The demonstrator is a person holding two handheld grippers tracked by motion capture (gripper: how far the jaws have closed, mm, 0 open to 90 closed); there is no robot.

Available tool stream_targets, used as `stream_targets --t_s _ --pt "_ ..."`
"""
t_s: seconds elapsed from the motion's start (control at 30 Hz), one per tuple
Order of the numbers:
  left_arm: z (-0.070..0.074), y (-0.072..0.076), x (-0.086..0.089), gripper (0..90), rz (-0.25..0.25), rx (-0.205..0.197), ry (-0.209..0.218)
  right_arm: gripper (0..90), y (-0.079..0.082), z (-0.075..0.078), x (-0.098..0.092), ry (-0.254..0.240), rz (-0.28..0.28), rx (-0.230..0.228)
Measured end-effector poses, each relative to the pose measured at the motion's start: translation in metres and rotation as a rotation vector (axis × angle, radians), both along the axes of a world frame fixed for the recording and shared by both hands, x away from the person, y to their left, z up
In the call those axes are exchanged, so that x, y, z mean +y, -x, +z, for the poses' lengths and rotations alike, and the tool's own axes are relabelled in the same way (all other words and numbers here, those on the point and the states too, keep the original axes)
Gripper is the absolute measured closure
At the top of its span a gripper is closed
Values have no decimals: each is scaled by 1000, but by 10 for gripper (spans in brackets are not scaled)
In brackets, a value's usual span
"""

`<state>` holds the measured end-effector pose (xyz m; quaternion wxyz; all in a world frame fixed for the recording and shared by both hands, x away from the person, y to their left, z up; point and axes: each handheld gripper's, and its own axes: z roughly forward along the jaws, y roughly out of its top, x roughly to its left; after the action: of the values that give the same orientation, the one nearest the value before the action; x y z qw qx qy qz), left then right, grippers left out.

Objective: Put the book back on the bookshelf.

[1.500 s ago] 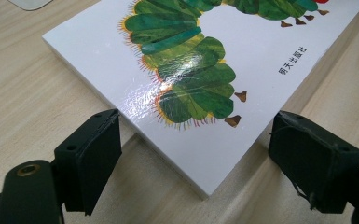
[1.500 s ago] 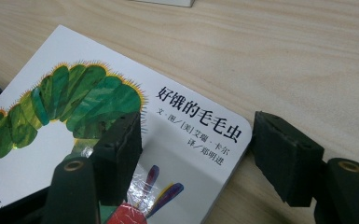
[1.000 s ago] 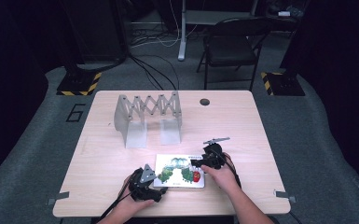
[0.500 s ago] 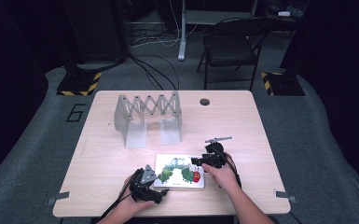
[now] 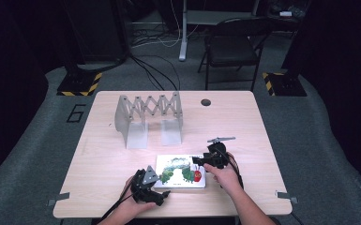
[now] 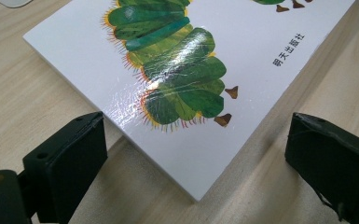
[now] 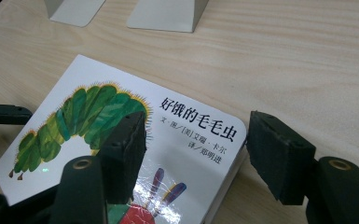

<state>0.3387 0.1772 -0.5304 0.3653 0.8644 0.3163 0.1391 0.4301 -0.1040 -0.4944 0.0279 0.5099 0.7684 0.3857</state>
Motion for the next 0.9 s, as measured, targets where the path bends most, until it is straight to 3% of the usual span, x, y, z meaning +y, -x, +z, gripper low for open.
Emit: stream_targets --t_s 0.27,0.3,0.7,0.9 --pt "0 0 0 49 1 -1 -2 381 0 2 -2 -16 4 -22" --pt "0 0 0 49 0 -1 -2 381 1 2 -1 -16 -7 4" --pt "0 0 -1 49 -2 1 7 386 -7 -11 -1 7 6 41" --pt "0 0 -1 49 -2 1 6 381 -7 -12 -1 -7 -4 64"
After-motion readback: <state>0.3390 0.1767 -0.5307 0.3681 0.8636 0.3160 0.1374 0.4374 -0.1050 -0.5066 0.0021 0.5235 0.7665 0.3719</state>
